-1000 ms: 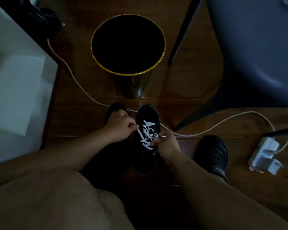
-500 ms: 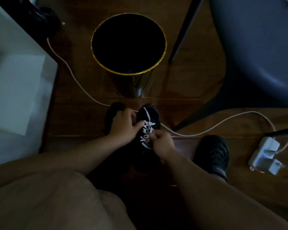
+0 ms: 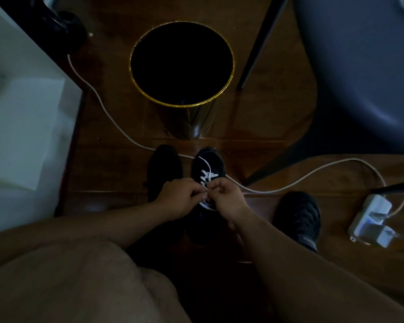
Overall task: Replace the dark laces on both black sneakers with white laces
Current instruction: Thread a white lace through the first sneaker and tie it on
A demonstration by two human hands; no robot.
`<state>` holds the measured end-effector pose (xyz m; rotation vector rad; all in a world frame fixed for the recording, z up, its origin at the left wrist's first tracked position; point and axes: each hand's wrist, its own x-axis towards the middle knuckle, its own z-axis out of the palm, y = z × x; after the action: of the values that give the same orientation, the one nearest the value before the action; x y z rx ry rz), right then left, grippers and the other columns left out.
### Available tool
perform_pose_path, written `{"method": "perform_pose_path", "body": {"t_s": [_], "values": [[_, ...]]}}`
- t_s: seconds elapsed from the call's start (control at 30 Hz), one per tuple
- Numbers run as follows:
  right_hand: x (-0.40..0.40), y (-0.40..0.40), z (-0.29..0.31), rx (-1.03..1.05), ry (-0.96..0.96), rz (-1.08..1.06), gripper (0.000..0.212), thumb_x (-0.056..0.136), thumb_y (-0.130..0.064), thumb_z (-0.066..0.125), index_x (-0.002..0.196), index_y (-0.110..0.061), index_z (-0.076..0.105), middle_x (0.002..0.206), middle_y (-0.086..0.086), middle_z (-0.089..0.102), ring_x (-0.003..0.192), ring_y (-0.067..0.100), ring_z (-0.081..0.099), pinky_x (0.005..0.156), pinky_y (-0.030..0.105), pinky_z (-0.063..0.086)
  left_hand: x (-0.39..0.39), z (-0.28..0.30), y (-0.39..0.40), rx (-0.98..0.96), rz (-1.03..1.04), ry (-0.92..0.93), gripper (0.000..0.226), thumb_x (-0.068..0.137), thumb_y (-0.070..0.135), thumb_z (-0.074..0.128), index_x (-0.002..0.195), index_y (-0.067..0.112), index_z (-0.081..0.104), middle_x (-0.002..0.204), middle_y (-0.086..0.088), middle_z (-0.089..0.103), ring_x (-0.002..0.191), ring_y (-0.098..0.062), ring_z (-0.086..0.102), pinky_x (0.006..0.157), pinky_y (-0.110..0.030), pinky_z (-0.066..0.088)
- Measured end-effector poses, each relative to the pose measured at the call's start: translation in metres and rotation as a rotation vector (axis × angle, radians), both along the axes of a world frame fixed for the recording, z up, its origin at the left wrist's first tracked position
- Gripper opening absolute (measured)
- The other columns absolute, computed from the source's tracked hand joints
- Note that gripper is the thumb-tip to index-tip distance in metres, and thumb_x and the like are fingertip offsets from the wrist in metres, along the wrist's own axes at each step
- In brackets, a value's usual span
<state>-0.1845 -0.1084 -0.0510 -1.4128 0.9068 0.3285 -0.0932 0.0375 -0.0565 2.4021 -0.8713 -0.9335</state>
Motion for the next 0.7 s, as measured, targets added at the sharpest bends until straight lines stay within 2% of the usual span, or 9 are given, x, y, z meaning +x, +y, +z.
{"method": "perform_pose_path", "body": {"t_s": [0.07, 0.13, 0.23, 0.3, 0.4, 0.47, 0.57, 0.63, 0.7], "values": [[-0.004, -0.003, -0.005, -0.061, 0.016, 0.084, 0.011, 0.092, -0.014, 0.071, 0.099, -0.023, 0.073, 0.091, -0.001, 0.077, 0.088, 0.016, 0.073, 0.083, 0.036, 0.062, 0.001, 0.001, 0.001, -0.003, -0.001, -0.043, 0.019, 0.098, 0.050, 0.065, 0.109, 0.040, 0.078, 0.088, 0.019, 0.051, 0.097, -0.012, 0.063, 0.091, -0.042, 0.049], [-0.007, -0.007, -0.005, -0.209, 0.041, 0.232, 0.012, 0.091, -0.023, 0.075, 0.102, -0.027, 0.076, 0.095, -0.006, 0.077, 0.091, 0.011, 0.072, 0.087, 0.035, 0.061, 0.002, 0.005, 0.000, 0.007, -0.059, -0.108, 0.019, 0.100, 0.050, 0.061, 0.108, 0.039, 0.075, 0.087, 0.017, 0.050, 0.095, -0.011, 0.062, 0.087, -0.039, 0.044], [-0.008, -0.010, -0.001, -0.446, 0.019, 0.418, 0.007, 0.096, -0.030, 0.071, 0.098, -0.024, 0.074, 0.090, -0.010, 0.071, 0.082, 0.003, 0.064, 0.071, 0.017, 0.051, 0.003, 0.013, -0.003, 0.013, -0.157, -0.227, 0.024, 0.103, 0.050, 0.054, 0.110, 0.038, 0.074, 0.097, 0.014, 0.059, 0.099, -0.011, 0.060, 0.082, -0.037, 0.039], [-0.009, -0.010, 0.002, -0.512, 0.000, 0.443, 0.011, 0.097, -0.034, 0.069, 0.092, -0.023, 0.070, 0.084, -0.011, 0.066, 0.074, 0.003, 0.059, 0.058, 0.012, 0.039, 0.003, 0.016, -0.006, 0.041, -0.192, -0.273, 0.029, 0.104, 0.052, 0.050, 0.112, 0.036, 0.074, 0.103, 0.012, 0.063, 0.101, -0.013, 0.060, 0.081, -0.037, 0.038], [-0.009, -0.009, 0.004, -0.493, 0.002, 0.382, 0.008, 0.093, -0.032, 0.072, 0.096, -0.027, 0.067, 0.088, -0.008, 0.068, 0.080, 0.007, 0.062, 0.061, 0.020, 0.043, 0.003, 0.013, -0.008, 0.101, -0.227, -0.304, 0.031, 0.105, 0.052, 0.047, 0.113, 0.036, 0.073, 0.107, 0.010, 0.065, 0.105, -0.016, 0.060, 0.080, -0.037, 0.036], [-0.009, -0.009, 0.003, -0.374, -0.016, 0.277, 0.014, 0.090, -0.023, 0.075, 0.097, -0.031, 0.066, 0.091, -0.006, 0.072, 0.084, 0.011, 0.068, 0.069, 0.025, 0.051, 0.002, 0.011, -0.007, 0.138, -0.223, -0.288, 0.030, 0.105, 0.052, 0.047, 0.114, 0.037, 0.072, 0.107, 0.009, 0.065, 0.104, -0.017, 0.061, 0.080, -0.037, 0.037], [-0.010, -0.011, -0.001, -0.206, -0.054, 0.251, 0.025, 0.092, -0.004, 0.069, 0.086, -0.026, 0.077, 0.090, -0.002, 0.077, 0.089, 0.015, 0.073, 0.080, 0.035, 0.061, 0.000, 0.008, -0.005, 0.118, -0.153, -0.203, 0.027, 0.105, 0.052, 0.050, 0.110, 0.039, 0.073, 0.089, 0.012, 0.057, 0.093, -0.014, 0.064, 0.075, -0.036, 0.043], [-0.010, -0.012, 0.000, -0.185, -0.046, 0.255, 0.026, 0.090, -0.002, 0.071, 0.085, -0.026, 0.080, 0.094, -0.004, 0.078, 0.092, 0.013, 0.073, 0.085, 0.036, 0.062, 0.001, 0.006, -0.006, 0.112, -0.125, -0.145, 0.025, 0.106, 0.048, 0.050, 0.107, 0.039, 0.073, 0.087, 0.012, 0.054, 0.092, -0.016, 0.064, 0.075, -0.037, 0.042], [-0.010, -0.013, 0.001, -0.267, -0.007, 0.286, 0.016, 0.089, -0.011, 0.076, 0.088, -0.027, 0.079, 0.096, -0.009, 0.076, 0.093, 0.007, 0.070, 0.084, 0.028, 0.060, 0.001, 0.006, -0.007, 0.114, -0.139, -0.120, 0.025, 0.107, 0.045, 0.048, 0.108, 0.037, 0.072, 0.095, 0.010, 0.062, 0.097, -0.017, 0.064, 0.077, -0.038, 0.039]]}}
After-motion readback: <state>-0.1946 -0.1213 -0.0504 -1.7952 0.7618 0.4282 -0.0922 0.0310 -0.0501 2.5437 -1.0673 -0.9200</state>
